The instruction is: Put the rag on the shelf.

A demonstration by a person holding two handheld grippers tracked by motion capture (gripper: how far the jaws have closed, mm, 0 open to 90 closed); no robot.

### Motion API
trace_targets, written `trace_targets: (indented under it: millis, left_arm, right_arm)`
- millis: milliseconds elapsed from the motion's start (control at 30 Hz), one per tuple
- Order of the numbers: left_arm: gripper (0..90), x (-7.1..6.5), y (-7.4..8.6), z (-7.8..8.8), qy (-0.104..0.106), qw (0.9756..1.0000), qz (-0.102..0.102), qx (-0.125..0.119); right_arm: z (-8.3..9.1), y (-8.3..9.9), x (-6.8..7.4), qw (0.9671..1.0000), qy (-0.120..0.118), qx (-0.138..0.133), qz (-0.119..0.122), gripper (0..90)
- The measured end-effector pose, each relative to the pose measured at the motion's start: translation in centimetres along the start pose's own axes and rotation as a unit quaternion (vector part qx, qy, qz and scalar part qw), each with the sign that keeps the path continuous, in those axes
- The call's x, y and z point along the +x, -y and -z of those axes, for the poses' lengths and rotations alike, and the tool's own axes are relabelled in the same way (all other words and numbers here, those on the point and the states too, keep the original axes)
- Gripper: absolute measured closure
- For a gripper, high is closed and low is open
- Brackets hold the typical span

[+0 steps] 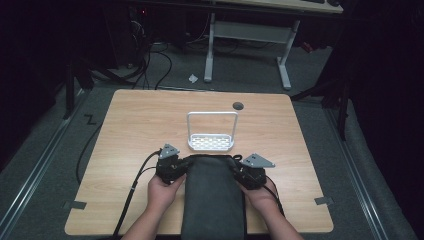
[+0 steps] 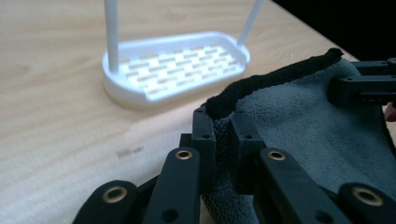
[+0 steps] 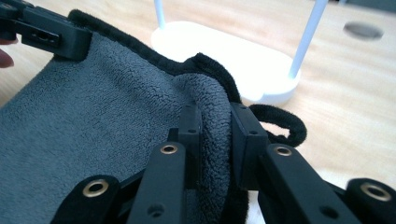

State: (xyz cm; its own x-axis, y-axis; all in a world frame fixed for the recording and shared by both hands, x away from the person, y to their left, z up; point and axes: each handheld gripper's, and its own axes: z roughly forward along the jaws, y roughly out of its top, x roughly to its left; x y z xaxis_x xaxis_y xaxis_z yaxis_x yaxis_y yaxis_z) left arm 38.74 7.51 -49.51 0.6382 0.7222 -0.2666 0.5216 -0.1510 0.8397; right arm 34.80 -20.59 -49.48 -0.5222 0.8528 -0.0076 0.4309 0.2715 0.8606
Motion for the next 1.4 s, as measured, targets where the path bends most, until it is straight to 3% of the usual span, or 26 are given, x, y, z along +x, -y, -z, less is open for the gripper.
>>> trace_targets:
  millis: [200, 333, 533, 933, 1400]
  left_arm:
    - [82.4, -0.1, -2.3, 1.3, -0.001, 0.9994, -0.003, -0.034]
    - [82.4, -0.4, -3.9, 2.1, -0.007, 0.9984, -0.017, -0.054]
    - [82.5, -0.5, -6.0, 2.9, -0.012, 0.9968, -0.025, -0.076]
    - [82.7, -0.9, -10.0, 4.7, -0.015, 0.9906, -0.047, -0.128]
    - [83.0, -1.1, -13.7, 6.4, -0.024, 0.9835, -0.073, -0.164]
  right_arm:
    - [1.0, -2.3, 0.0, 0.9994, 0.002, -0.035, 0.004, 77.1]
    - [1.6, -4.3, -0.3, 0.9979, 0.008, -0.064, 0.006, 77.0]
    - [2.2, -6.1, -0.4, 0.9965, 0.01, -0.082, 0.012, 77.1]
    - [3.4, -10.2, -0.9, 0.9908, 0.021, -0.133, 0.017, 77.0]
    - [4.3, -13.8, -0.7, 0.9846, 0.031, -0.17, 0.027, 77.0]
